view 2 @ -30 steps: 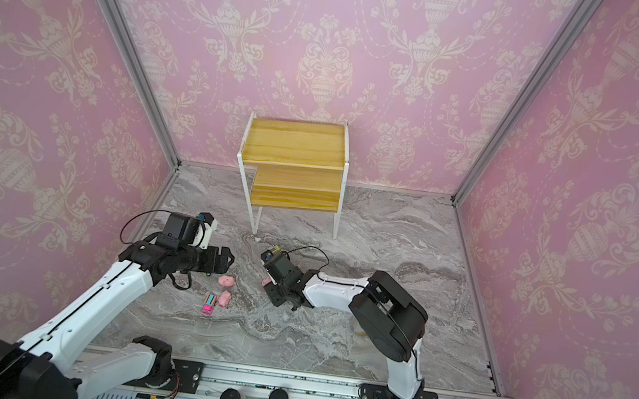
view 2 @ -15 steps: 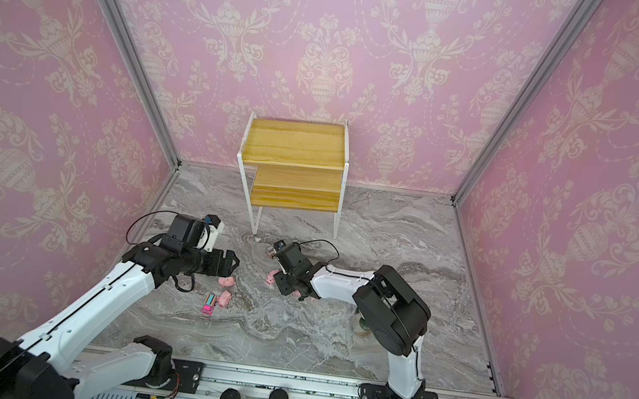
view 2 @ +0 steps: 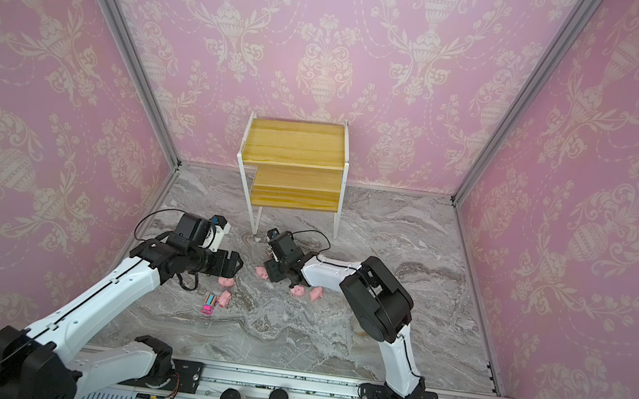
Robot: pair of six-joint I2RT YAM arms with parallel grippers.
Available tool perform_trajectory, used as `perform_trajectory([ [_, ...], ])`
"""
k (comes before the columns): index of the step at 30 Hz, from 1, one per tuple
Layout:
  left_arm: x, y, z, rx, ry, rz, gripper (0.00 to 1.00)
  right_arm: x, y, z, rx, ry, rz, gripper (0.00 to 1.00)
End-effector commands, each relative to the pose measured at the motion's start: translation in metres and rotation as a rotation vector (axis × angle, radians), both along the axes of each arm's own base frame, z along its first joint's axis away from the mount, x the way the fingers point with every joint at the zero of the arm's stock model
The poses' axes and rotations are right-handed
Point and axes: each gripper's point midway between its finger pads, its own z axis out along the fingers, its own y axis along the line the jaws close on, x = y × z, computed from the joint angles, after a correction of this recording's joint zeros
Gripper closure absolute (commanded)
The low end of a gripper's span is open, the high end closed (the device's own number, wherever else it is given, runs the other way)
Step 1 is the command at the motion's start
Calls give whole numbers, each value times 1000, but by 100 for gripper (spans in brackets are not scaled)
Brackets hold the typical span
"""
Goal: Organize plastic toys on shelves
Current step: Rotate the plastic toy at the center of the table, then pick up the plastic toy from the center of the table.
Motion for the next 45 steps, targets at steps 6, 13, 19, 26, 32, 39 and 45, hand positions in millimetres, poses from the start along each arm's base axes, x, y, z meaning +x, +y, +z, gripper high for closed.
perform_trajectory([
  [6, -3, 5, -4, 41, -4, 2, 6, 4, -23, 58, 78, -79, -101, 25],
  [13, -4, 5, -2, 36, -13, 1, 5, -46, -16, 64, 145, -109, 45, 27],
  [19, -6, -1, 4, 2, -39, -23, 5, -75, 2, 44, 191, -73, 193, 31],
  [26, -6, -4, 7, -21, -55, -33, 5, -71, 17, 24, 177, -80, 242, 34],
  [32, -6, -4, 7, -22, -58, -35, 5, -62, 29, 10, 170, -97, 269, 36],
  [39, -6, -4, 7, -18, -56, -34, 5, -52, 40, 0, 167, -119, 273, 42],
  [45, -6, -4, 7, -18, -57, -34, 5, -47, 45, 0, 180, -144, 281, 48],
])
